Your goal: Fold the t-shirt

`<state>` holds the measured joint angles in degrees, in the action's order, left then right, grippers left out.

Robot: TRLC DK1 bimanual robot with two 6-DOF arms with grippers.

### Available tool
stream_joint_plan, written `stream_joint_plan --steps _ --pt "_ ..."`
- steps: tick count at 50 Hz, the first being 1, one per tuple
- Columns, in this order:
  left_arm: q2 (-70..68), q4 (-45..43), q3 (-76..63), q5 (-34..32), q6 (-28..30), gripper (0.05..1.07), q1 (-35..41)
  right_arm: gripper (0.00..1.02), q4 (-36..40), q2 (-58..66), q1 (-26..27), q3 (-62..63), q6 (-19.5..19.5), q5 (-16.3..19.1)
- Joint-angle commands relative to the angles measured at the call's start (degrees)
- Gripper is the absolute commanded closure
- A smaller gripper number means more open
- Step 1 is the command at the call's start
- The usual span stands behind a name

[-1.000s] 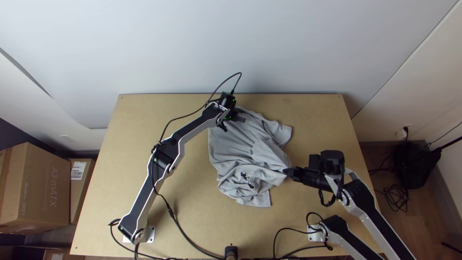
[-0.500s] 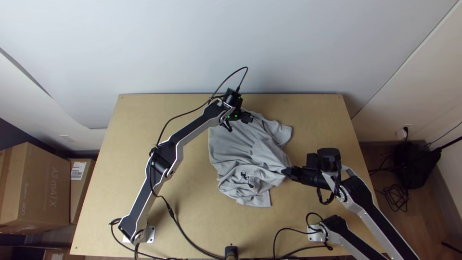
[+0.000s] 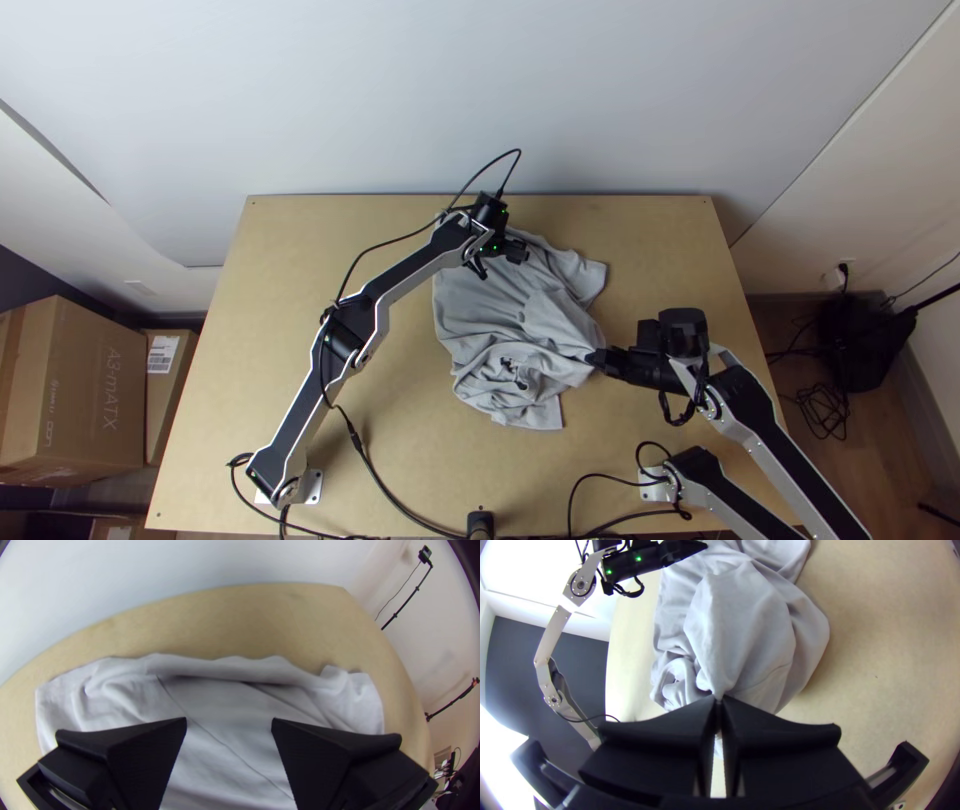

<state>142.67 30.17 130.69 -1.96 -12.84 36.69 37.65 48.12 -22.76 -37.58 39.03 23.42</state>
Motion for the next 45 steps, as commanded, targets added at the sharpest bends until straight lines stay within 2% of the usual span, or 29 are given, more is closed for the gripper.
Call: stream_joint_plan --steps 1,8,10,11,16,17,23,29,34,45 --pt "2.9 -0.4 1.8 1.0 0.8 0.24 -0.2 1.00 0.5 0.0 -0.5 -1.4 1.2 0.5" --pt "3.9 -0.6 1.8 1.6 1.0 0.24 -0.3 1.00 0.6 0.0 -0.5 -1.4 1.3 0.5" --pt "4.2 -0.6 1.8 1.6 1.0 0.31 -0.3 1.00 0.6 0.0 -0.5 -1.4 1.3 0.5" --pt "4.3 -0.7 1.8 1.6 1.0 0.39 -0.3 1.00 0.6 0.0 -0.5 -1.4 1.3 0.5" --pt "4.3 -2.5 1.4 1.6 -0.2 1.00 -0.7 1.00 0.6 0.0 -0.8 -1.4 1.6 0.5" --pt "4.3 -2.8 1.5 1.6 -0.2 1.06 -0.7 1.00 0.6 0.0 -0.8 -1.4 1.6 0.5" --pt "3.3 -2.2 1.4 1.5 0.2 1.05 -0.6 1.00 0.5 0.1 -0.3 -1.7 1.6 0.3" --pt "-1.1 -0.6 0.3 1.5 0.2 1.05 -1.2 1.00 0.8 0.1 3.6 -2.2 1.1 -0.1" --pt "-6.2 0.9 -0.5 1.2 0.1 1.05 -2.7 1.00 1.3 0.0 4.8 -3.1 -1.1 -0.2" --pt "-17.6 5.2 -1.0 1.1 -0.4 1.05 -5.7 1.00 0.8 -0.7 8.5 -7.3 -3.4 -1.1"
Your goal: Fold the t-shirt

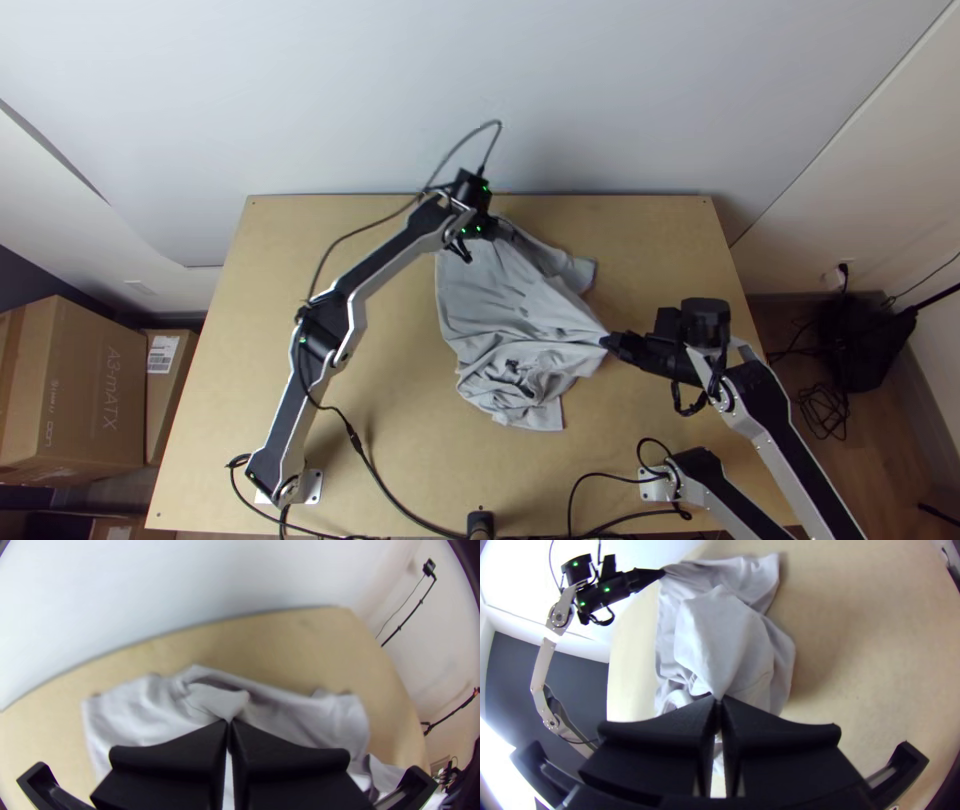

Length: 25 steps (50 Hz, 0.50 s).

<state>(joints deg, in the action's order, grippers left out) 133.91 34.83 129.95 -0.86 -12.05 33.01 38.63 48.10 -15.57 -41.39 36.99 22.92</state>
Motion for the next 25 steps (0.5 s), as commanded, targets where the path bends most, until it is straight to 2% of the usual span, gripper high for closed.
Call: stream_joint_plan --steps 1,9,17,25 --pt "-10.0 0.7 -0.4 0.1 -1.2 1.05 -2.3 1.00 -0.1 -0.6 1.5 -4.1 -1.6 -0.6" --pt "-18.6 2.2 -1.7 0.1 -1.4 1.05 -4.8 1.00 -0.5 0.3 2.7 -10.2 -6.9 -1.3" --pt "-27.6 4.0 -4.0 0.4 -1.4 1.05 -8.2 1.00 -4.0 3.1 3.6 -18.4 -14.8 -2.5" --pt "-36.2 6.0 -4.5 0.4 -1.3 1.05 -12.6 1.00 -5.4 7.4 4.4 -29.3 -17.5 -3.6"
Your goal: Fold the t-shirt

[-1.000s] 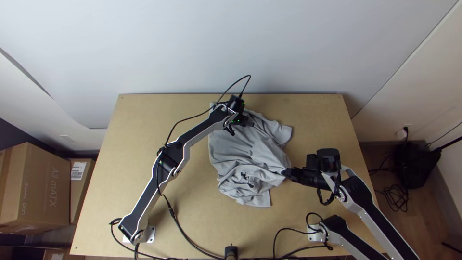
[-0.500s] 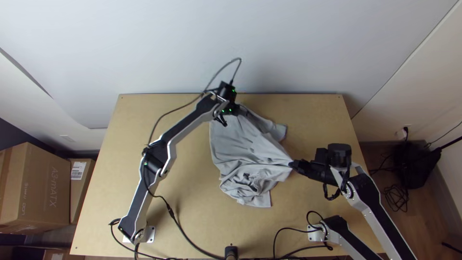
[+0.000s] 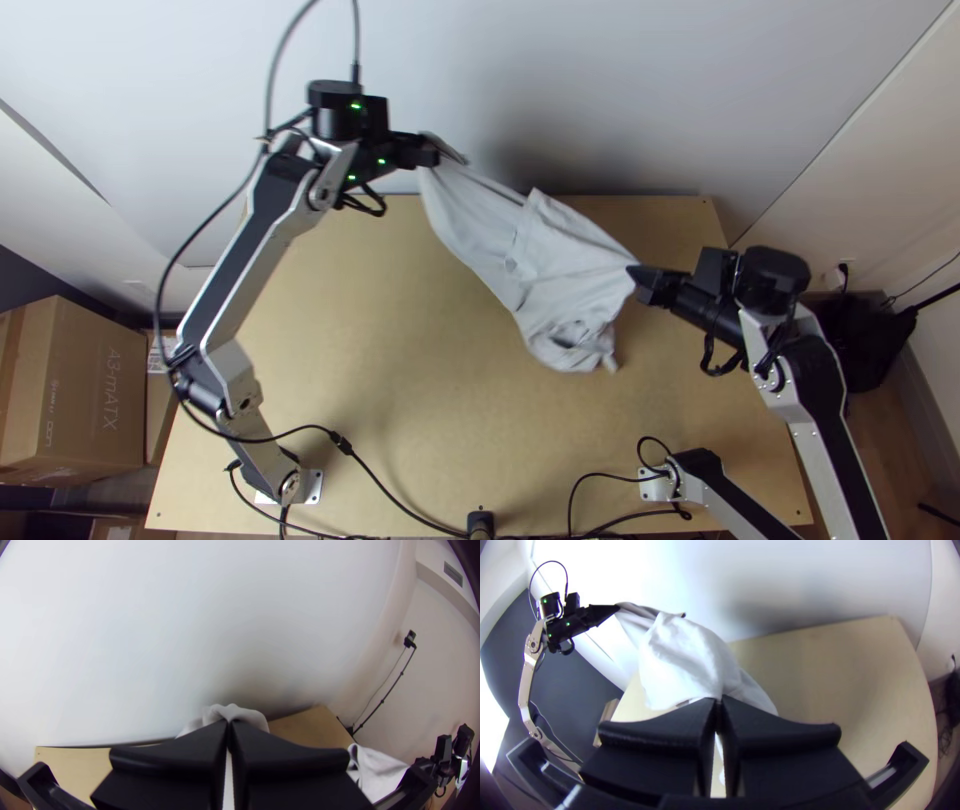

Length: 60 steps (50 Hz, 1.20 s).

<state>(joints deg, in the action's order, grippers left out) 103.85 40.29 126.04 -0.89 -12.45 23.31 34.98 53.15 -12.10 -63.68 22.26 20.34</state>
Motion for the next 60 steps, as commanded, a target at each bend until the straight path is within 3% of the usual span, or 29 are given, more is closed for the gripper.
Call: stream_joint_plan --steps 1,14,23,33,45,60 --pt "-7.3 0.8 -0.6 0.4 -0.9 1.05 -3.4 1.00 -2.1 2.9 1.0 -8.5 -2.7 -1.4" --pt "-23.3 2.6 -4.7 0.4 1.0 1.05 -9.0 1.00 -3.7 6.8 0.5 -24.6 -3.1 -2.8" --pt "-37.6 1.6 -16.5 0.4 6.6 1.05 -9.2 1.00 -3.7 3.4 -4.1 -27.9 -3.1 -2.8" --pt "-48.7 1.8 -36.1 -0.1 9.0 1.05 -9.4 1.00 -0.5 0.0 -7.2 -18.4 -3.0 -2.8" --pt "-60.0 8.8 -57.5 -10.5 10.9 1.05 -8.5 1.00 12.0 -1.6 -16.8 -7.8 1.5 -2.8" --pt "-63.6 6.9 -87.2 -11.7 17.3 1.05 -8.6 1.00 12.0 2.6 -20.9 12.3 6.7 -2.8"
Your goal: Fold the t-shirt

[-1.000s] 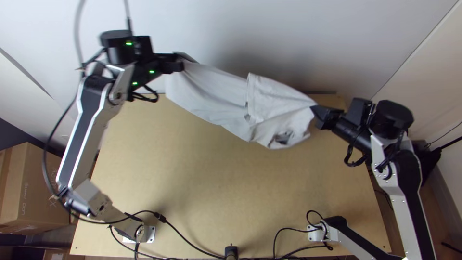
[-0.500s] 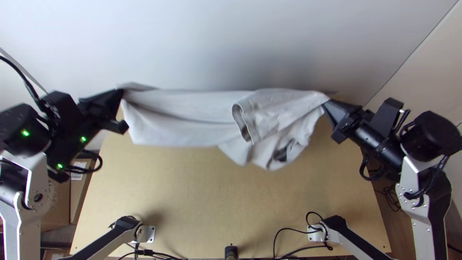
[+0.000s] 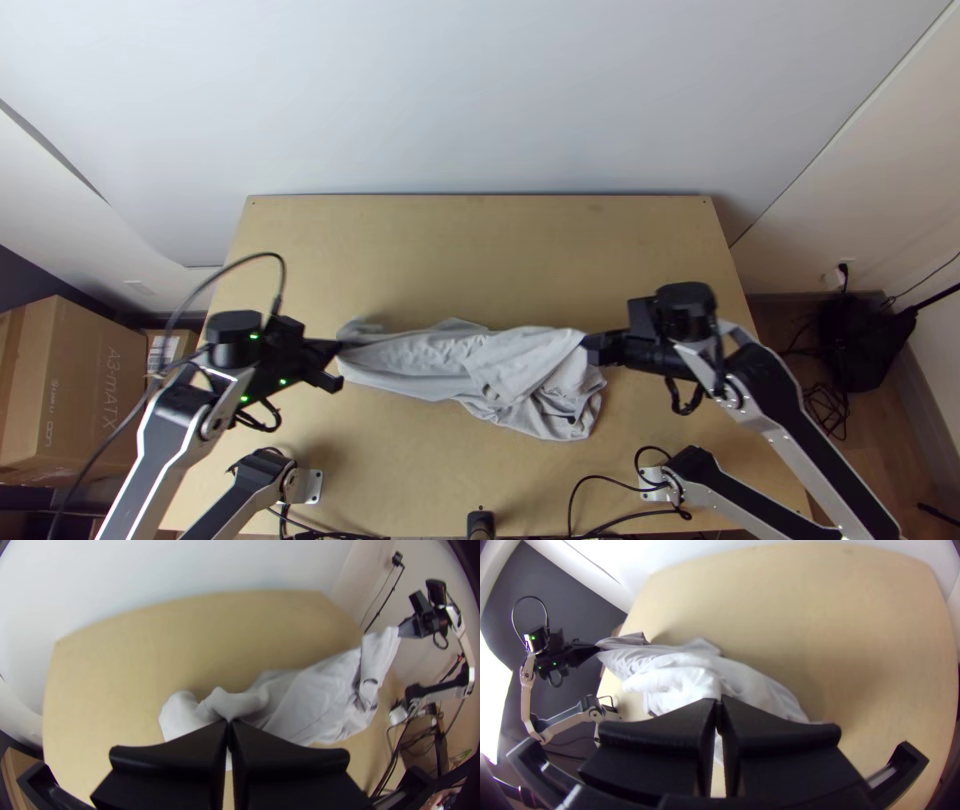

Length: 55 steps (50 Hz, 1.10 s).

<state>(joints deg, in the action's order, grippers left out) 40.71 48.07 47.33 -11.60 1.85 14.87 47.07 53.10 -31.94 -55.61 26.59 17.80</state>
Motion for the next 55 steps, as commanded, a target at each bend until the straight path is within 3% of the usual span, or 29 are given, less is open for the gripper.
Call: stream_joint_plan --steps 1,11,15,18,24,26,28,33,37,55 --pt "-0.5 -2.0 -10.3 -1.1 3.3 1.05 -0.1 1.00 -0.5 3.1 -1.4 5.3 2.3 -0.2" --pt "4.0 -9.9 -16.0 -2.4 1.7 1.05 -1.7 0.99 -3.9 4.7 -3.0 11.1 2.4 -0.2" --pt "4.1 -12.0 -16.2 -2.6 1.3 1.03 -1.6 0.77 -3.9 4.6 -3.5 11.1 2.3 -0.2" --pt "4.1 -12.7 -15.6 -2.6 1.0 0.87 -1.3 0.64 -3.9 4.5 -3.5 10.9 2.2 -0.2" --pt "6.8 -12.2 -13.1 -2.5 0.7 0.31 -1.6 0.63 -4.0 4.4 -3.3 10.4 2.2 -0.3" --pt "8.7 -11.8 -12.0 -2.4 0.8 0.18 -2.0 0.62 -4.0 4.5 -3.3 10.3 2.2 -0.3" --pt "10.5 -11.6 -10.9 -2.3 0.8 0.12 -3.1 0.62 -4.0 4.4 -3.4 10.2 2.1 -0.3" --pt "12.8 -11.8 -8.4 -2.4 1.0 0.11 -5.2 0.61 -3.5 4.4 -3.4 8.7 2.0 -0.3" --pt "12.9 -12.0 -6.7 -2.4 1.1 0.11 -6.1 0.50 -2.4 4.2 -3.7 6.8 1.6 -0.3" --pt "13.4 -12.0 -4.4 -2.4 1.5 0.11 -7.5 0.50 -0.9 5.3 -3.9 4.8 1.2 -0.3"
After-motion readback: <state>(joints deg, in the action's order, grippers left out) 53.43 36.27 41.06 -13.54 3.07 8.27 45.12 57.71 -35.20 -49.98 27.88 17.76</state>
